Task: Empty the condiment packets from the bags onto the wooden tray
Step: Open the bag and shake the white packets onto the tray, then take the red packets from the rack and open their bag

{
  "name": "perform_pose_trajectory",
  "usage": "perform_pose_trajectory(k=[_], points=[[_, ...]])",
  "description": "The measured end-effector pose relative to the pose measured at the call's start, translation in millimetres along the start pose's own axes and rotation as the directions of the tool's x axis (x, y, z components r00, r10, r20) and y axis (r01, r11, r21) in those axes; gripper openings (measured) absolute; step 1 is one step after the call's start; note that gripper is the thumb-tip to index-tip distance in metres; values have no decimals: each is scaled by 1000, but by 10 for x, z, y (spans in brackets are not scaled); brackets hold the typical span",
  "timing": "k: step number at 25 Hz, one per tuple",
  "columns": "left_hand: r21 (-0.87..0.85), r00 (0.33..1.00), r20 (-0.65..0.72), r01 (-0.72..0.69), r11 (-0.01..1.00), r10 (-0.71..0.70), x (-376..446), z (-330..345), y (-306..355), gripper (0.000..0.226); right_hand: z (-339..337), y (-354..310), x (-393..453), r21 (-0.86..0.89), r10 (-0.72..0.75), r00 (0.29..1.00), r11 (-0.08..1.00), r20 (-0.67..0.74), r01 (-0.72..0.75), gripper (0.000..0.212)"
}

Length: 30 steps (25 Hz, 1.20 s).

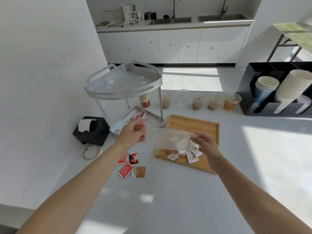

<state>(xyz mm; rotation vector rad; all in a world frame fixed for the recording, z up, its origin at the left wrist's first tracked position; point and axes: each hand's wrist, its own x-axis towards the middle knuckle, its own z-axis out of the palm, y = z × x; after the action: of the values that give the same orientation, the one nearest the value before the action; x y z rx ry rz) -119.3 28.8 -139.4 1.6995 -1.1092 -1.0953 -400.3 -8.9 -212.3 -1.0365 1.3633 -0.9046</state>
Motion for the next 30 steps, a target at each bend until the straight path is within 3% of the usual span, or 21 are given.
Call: perform_pose_trajectory(k=[3,7,13,17,21,27,30], points=[[-68,993,-26,110,992,-112,-166,-258,-406,16,316,61,-16,-6,5,997,1000,78,-5,12],[-89,971,-122,197,976,-207,-378,-671,-842,10,900,119,-59,-75,-81,985,993,151,93,18],[-170,929,-211,270,948,-303,-607,-1343,-1322,7,1777,196,-312,-118,-4,961,992,276,37,14],[-210,880,-268,344,915,-392,-699,-1653,-1745,5,2228,424,-559,-165,142,923,982,358,-87,18],[-93,864,-272,416,905,-425,-793,-1861,-2254,7,2481,738,-806,-273,235,879,954,416,-126,45],[151,920,-192,371,916,-341,-903,-2026,-2794,14,2638,1175,-1047,-621,242,896,782,373,47,44],[216,952,-144,298,930,-272,-924,-2090,-2929,22,2676,1261,-1086,-692,253,915,721,314,37,40]])
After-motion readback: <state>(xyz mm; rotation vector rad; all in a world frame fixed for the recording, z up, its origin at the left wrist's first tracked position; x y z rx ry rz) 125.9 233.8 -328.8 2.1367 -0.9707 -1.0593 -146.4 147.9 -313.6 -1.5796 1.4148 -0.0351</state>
